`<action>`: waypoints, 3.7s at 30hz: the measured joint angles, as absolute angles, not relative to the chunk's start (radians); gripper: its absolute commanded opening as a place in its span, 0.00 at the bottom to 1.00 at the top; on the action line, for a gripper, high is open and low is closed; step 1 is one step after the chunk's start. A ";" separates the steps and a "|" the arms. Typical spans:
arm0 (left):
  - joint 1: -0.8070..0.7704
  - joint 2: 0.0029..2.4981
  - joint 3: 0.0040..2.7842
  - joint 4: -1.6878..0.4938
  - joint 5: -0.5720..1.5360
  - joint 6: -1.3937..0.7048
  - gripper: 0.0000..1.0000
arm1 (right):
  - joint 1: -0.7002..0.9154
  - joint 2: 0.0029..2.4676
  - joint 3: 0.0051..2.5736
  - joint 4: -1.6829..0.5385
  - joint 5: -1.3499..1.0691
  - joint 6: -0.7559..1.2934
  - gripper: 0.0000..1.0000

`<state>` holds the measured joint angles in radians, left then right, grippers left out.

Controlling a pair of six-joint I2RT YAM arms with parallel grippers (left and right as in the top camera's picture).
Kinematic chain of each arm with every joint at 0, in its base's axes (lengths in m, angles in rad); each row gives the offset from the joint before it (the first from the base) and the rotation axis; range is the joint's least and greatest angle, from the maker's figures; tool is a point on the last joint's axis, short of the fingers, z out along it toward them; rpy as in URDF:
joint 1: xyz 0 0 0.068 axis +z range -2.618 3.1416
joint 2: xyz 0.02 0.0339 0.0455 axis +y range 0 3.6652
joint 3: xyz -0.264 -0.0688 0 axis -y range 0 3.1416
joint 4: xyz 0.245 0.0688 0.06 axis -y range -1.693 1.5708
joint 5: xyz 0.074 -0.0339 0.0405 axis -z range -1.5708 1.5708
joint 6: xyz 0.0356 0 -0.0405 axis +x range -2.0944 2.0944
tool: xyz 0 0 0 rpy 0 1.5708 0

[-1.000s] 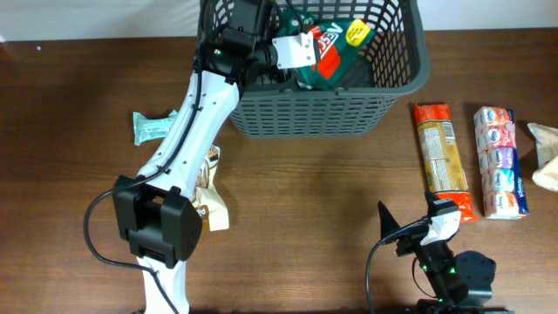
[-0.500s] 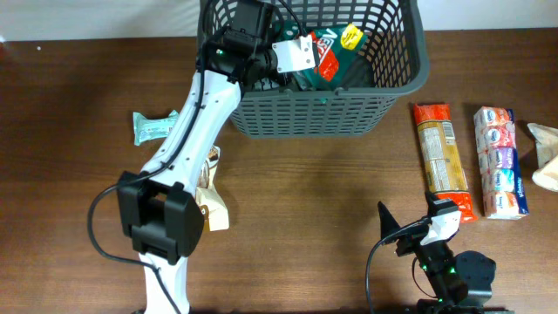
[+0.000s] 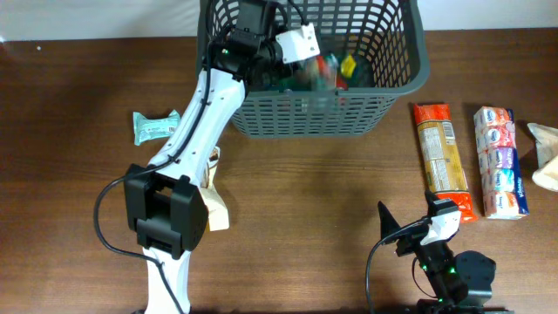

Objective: Pack container
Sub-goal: 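Withdraw the left gripper from the basket toward the table, then grasp the clear beige snack bag with the left gripper, then lift the snack bag and drop it into the grey basket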

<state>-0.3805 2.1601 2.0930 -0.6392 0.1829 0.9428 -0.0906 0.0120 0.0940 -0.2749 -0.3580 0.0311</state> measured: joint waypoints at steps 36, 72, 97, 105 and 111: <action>0.179 1.820 1.827 -1.254 0.075 -0.073 0.62 | -0.091 0.012 0.094 -0.275 -0.358 0.031 0.99; 0.074 1.824 1.140 -0.847 0.295 0.243 0.50 | -0.091 0.012 0.094 -0.275 -0.358 0.031 0.99; 0.073 1.808 1.085 -0.791 0.311 0.242 0.02 | -0.091 0.012 0.094 -0.275 -0.358 0.031 0.99; 0.093 1.787 1.362 -0.936 0.295 0.179 0.02 | -0.091 0.012 0.094 -0.275 -0.358 0.031 0.99; 0.151 1.703 1.594 -0.970 0.295 0.098 0.02 | -0.091 0.012 0.094 -0.275 -0.358 0.031 0.99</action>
